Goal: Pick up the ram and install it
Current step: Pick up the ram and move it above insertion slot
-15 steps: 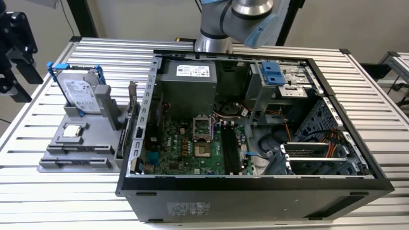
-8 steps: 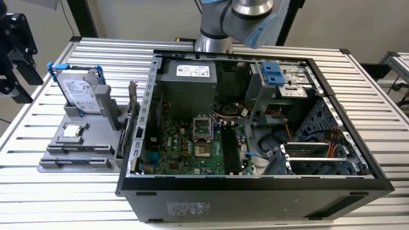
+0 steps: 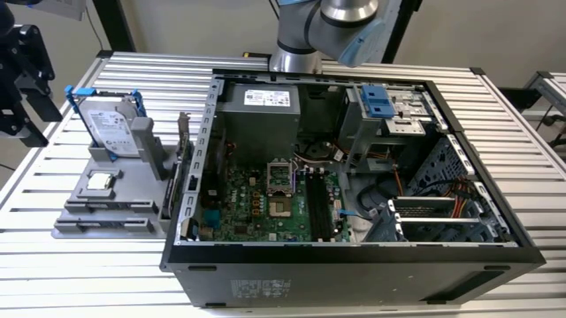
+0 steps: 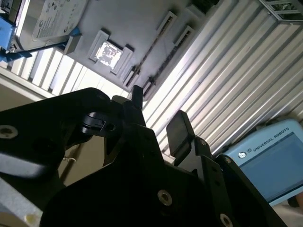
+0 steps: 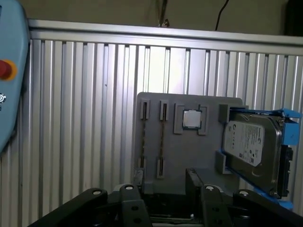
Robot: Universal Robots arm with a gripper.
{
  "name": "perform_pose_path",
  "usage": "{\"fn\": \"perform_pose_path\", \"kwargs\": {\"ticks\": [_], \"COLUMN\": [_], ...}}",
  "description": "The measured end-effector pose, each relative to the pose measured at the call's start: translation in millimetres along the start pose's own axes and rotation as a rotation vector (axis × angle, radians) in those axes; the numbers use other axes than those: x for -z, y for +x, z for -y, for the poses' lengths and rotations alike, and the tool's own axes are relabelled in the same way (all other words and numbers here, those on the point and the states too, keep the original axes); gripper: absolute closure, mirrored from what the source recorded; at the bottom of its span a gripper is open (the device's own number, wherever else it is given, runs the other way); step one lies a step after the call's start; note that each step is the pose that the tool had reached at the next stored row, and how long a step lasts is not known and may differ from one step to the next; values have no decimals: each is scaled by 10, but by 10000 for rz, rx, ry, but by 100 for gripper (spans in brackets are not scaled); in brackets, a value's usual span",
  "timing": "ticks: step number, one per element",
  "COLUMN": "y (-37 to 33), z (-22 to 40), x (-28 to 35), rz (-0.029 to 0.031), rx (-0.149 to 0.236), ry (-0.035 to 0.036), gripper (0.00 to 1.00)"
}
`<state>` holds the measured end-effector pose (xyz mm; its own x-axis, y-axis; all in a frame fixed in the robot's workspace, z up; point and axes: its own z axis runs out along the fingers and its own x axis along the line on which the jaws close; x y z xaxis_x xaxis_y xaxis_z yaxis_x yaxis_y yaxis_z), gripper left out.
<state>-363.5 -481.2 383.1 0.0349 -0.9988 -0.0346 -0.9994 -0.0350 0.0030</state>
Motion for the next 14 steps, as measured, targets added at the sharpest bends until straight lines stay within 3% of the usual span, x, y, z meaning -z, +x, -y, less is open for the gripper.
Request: {"fn": "perform_pose_path", "kwargs": {"ticks": [14], "y": [19], "z": [31], "x": [-169], "rz": [0], "rx": [27], "ry": [-1], "gripper": [0]}}
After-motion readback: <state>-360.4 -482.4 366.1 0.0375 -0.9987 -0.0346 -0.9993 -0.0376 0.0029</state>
